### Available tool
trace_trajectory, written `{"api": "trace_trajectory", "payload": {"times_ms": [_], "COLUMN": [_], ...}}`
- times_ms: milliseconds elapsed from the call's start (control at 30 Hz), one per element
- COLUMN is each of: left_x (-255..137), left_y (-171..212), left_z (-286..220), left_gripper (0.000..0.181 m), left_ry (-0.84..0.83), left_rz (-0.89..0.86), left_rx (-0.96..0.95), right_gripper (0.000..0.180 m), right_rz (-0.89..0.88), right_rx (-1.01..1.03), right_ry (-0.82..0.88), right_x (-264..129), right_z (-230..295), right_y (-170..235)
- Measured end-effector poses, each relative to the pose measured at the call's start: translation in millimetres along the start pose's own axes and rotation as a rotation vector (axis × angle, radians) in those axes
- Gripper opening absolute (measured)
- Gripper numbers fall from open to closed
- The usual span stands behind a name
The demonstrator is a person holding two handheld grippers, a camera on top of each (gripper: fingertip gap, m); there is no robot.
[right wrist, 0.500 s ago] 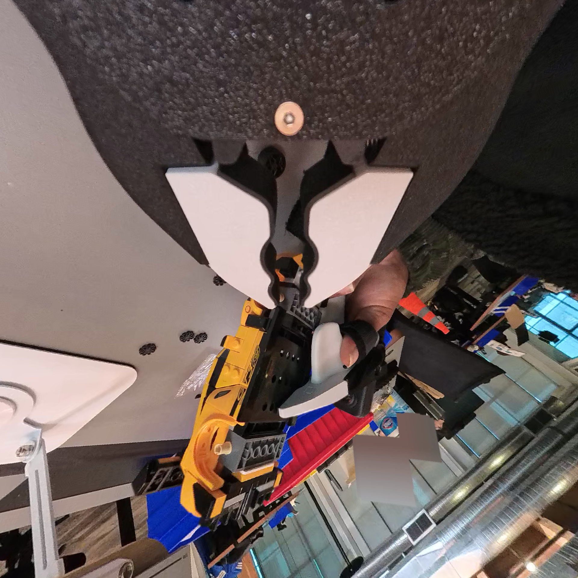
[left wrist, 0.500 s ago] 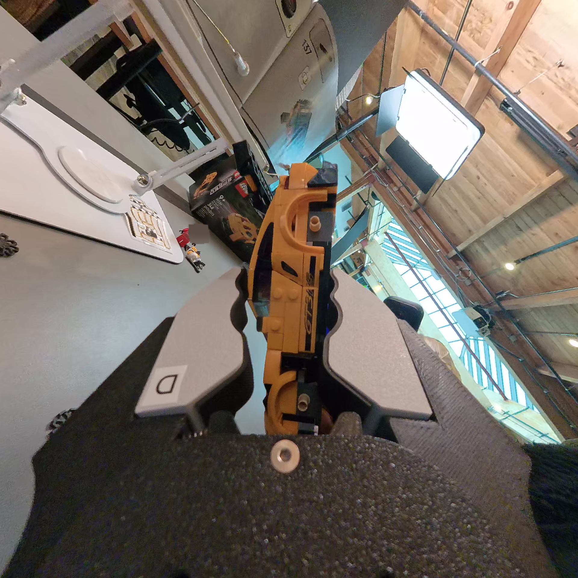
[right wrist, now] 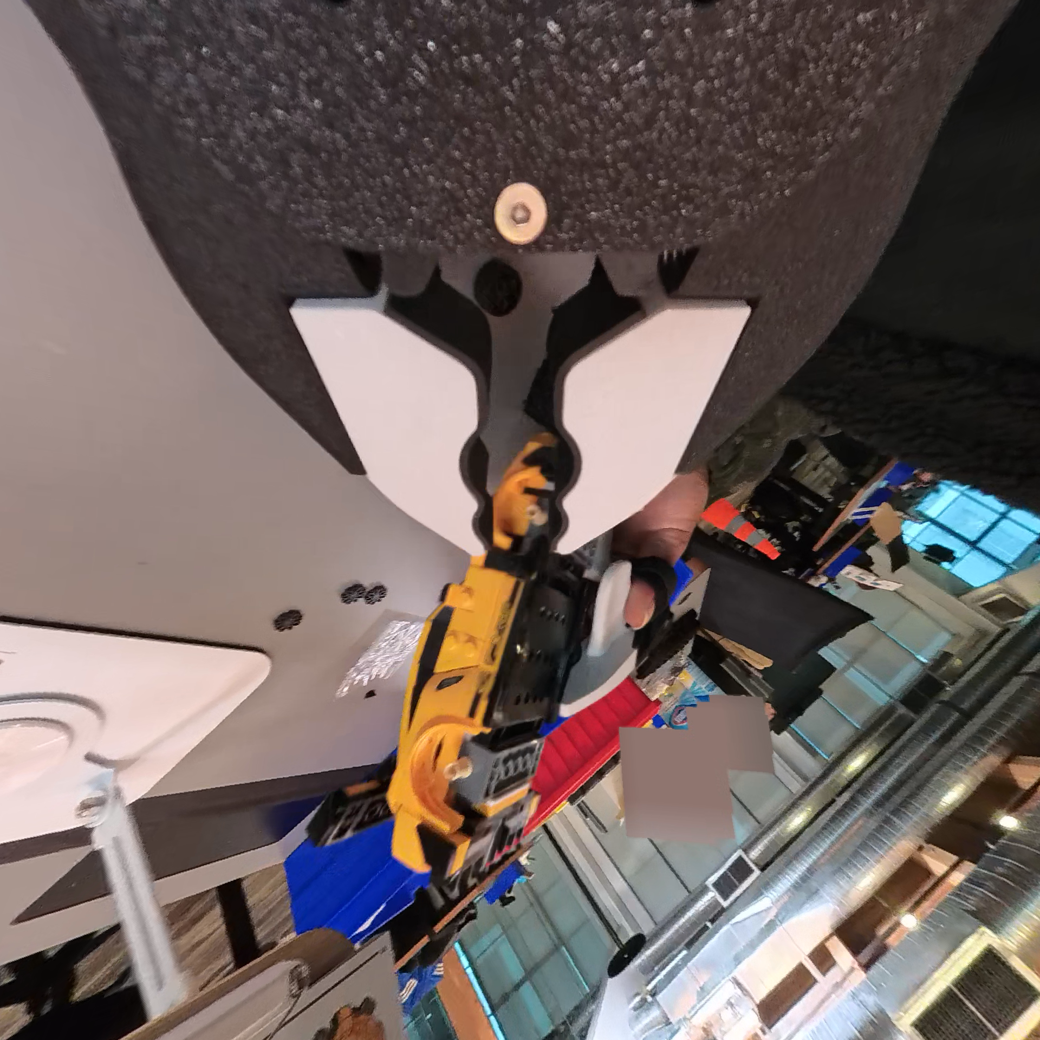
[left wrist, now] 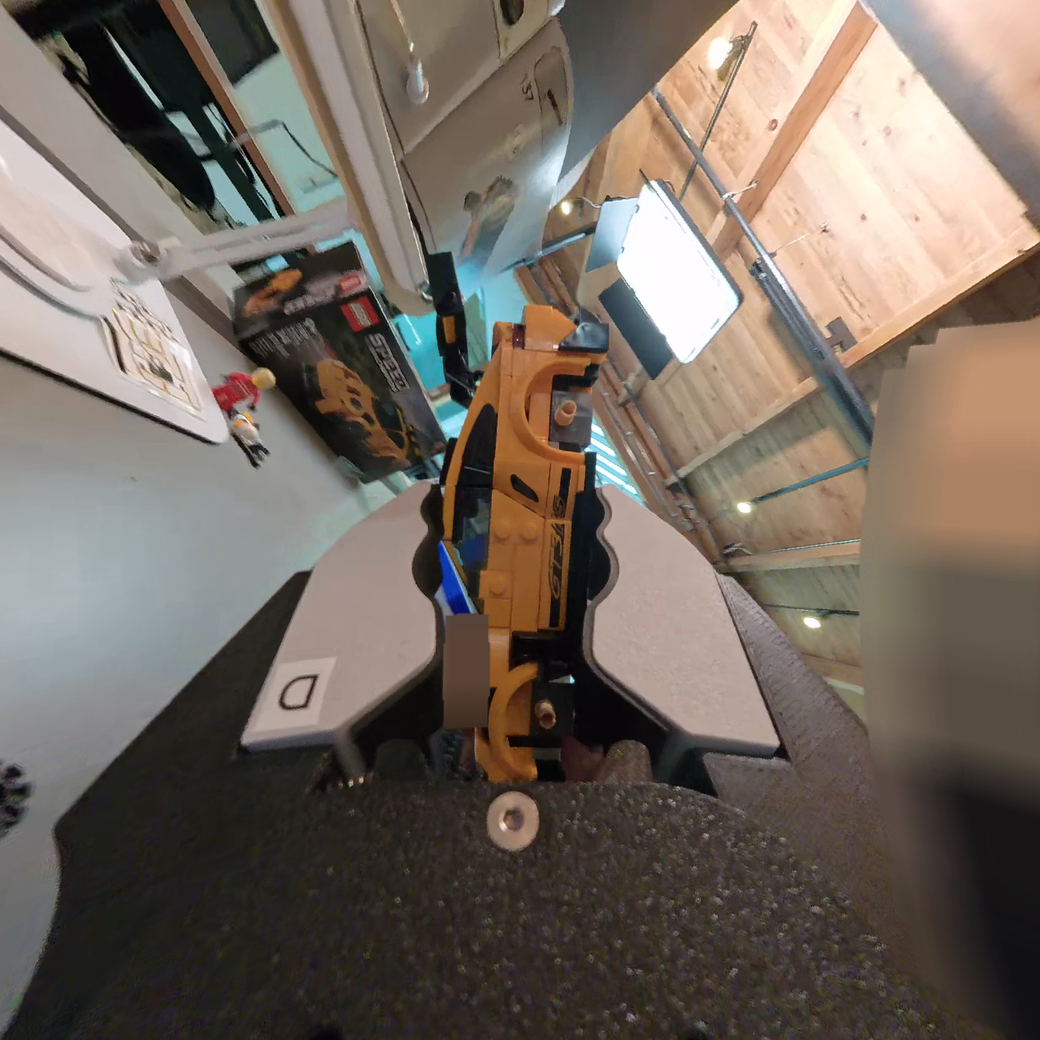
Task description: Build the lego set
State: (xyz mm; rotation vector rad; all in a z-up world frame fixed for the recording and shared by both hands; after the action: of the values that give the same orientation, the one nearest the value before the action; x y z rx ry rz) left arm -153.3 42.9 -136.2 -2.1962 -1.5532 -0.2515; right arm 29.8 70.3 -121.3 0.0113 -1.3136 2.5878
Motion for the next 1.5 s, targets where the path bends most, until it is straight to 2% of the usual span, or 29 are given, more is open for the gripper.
{"api": "trace_trajectory", "payload": {"times_ms": [333,433,700,1067,1200,1300,1367,1500], "left_x": [4,7,11,4,3,3,3,6], "left_y": [14,19,25,36,39,41,39,31], "left_z": [9,2,-17,-30,-27,-22,-24,-31], "left_gripper": [0.050,0.049,0.050,0.056,0.060,0.050,0.049,0.049], "left_ry": [0.030,0.055,0.075,0.096,0.042,-0.004,0.006,0.004], "left_rz": [0.068,0.116,0.258,0.459,0.478,0.480,0.459,0.445], "left_rx": [-0.131,-0.050,0.119,0.223,0.236,0.251,0.260,0.418], "right_gripper": [0.045,0.044,0.036,0.036,0.036,0.036,0.036,0.036], "right_rz": [0.051,0.040,-0.010,0.001,0.000,-0.023,-0.020,0.013], "right_rx": [0.128,0.134,0.311,0.481,0.386,0.342,0.309,0.196], "right_ry": [-0.061,-0.095,-0.180,-0.186,-0.140,-0.131,-0.137,-0.127], "right_x": [7,8,-7,-20,-18,-14,-12,-7], "right_z": [-11,-12,-19,-18,-14,-11,-9,-10], "right_y": [6,3,-10,-12,-11,-12,-14,-21]}}
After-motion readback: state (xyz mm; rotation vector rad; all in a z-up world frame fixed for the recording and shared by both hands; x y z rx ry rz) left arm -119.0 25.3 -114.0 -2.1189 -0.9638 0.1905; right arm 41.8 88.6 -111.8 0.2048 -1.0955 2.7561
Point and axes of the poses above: each gripper's, where its closed fingertips meet, x out along the fingers, y out of its underside, z = x × y across the jaws, the point moved 8 cm from there along -x, back along the fingers, and after that the axes turned 13 degrees about -z, right-handed, at the moved point
